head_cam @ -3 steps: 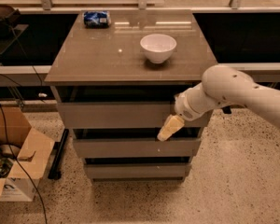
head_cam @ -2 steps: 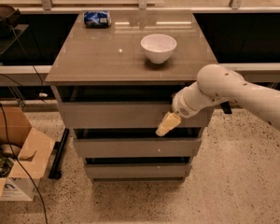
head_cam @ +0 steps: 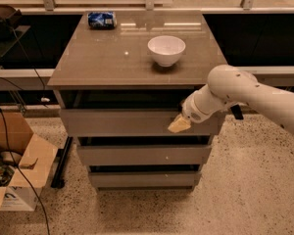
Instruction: Open top drawer
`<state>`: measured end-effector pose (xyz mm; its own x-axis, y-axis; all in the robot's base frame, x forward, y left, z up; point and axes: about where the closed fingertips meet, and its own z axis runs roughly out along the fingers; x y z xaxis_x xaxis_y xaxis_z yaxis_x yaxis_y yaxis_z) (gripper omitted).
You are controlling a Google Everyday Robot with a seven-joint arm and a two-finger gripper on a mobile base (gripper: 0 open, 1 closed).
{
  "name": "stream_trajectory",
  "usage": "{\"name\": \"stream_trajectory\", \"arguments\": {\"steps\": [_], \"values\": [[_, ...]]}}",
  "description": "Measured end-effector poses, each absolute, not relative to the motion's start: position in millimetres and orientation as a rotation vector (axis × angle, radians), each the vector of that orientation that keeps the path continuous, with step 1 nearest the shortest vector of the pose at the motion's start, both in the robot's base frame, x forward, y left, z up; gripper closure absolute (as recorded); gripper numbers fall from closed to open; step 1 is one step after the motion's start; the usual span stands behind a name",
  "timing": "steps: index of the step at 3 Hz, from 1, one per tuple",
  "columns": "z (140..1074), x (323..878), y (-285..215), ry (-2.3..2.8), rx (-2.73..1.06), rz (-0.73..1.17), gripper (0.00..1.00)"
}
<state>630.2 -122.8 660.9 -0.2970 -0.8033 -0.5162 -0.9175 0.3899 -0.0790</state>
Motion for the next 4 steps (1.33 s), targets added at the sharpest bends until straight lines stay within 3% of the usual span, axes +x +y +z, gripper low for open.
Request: {"name": "stream_trajectory", "arguments": {"steps": [2,3,4], "values": [[674,631,-123,2.175,-1.474,0.318,0.97],[674,618,-124,2.17,-1.515,0.353,0.0],[674,618,-124,2.17,-1.515,0.353,0.0]]}}
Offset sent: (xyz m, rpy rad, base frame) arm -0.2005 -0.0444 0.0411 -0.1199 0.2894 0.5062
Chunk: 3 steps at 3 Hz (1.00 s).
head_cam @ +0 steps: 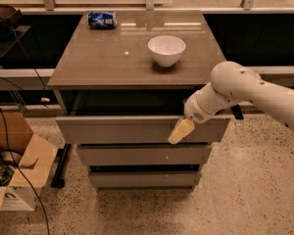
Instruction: Open top drawer
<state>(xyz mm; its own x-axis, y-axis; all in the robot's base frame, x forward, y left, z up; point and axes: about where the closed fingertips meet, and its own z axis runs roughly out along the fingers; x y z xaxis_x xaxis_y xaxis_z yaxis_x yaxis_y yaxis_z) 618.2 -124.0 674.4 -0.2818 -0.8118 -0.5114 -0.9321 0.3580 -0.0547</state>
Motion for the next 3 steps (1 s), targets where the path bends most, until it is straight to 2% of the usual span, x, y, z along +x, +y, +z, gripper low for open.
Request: {"name": "stream_trajectory", "arguments": {"steps": [2,3], "values": [[651,604,-132,2.269,-1.639,0.442,0.0],[649,592,-136,2.311,-1.705,0.477,0.19]]}}
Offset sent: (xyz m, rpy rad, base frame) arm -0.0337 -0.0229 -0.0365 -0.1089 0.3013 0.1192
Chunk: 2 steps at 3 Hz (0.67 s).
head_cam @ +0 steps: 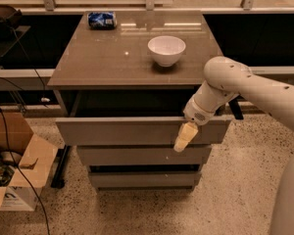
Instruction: Open top drawer
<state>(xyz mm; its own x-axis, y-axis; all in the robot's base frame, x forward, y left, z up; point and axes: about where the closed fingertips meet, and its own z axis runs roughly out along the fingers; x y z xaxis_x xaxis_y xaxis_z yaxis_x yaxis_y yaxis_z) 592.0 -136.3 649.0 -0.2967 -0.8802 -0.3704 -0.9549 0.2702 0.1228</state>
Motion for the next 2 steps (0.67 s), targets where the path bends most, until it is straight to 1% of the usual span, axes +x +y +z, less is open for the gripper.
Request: {"name": "stream_trajectory", "arguments": {"steps": [1,2], "values": [[653,592,-136,2.312,-1.705,0.477,0.42],[658,577,-137,2.322,-1.739,0.492,0.65]]}}
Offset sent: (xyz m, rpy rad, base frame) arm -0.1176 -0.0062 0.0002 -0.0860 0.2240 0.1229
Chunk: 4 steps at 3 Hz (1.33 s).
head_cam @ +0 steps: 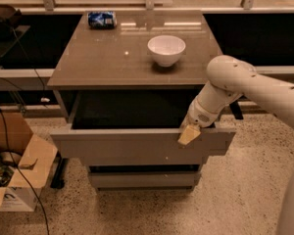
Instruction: Open top drawer
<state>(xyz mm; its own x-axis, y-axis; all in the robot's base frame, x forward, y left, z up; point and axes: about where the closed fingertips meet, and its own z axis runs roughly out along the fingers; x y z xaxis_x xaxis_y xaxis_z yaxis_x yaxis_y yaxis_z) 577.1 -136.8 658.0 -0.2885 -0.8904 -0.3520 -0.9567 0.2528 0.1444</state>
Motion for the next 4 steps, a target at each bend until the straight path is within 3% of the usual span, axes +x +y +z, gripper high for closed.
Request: {"name": "stream_trajectory", "arguments": {"steps": [1,2,4], "values": [[653,537,-136,2.341,-1.759,0.544,0.94],[654,536,-136,2.341,-1.759,0.544,0.8],[647,512,-132,2.364,-1.708,0.573,0.33]]}}
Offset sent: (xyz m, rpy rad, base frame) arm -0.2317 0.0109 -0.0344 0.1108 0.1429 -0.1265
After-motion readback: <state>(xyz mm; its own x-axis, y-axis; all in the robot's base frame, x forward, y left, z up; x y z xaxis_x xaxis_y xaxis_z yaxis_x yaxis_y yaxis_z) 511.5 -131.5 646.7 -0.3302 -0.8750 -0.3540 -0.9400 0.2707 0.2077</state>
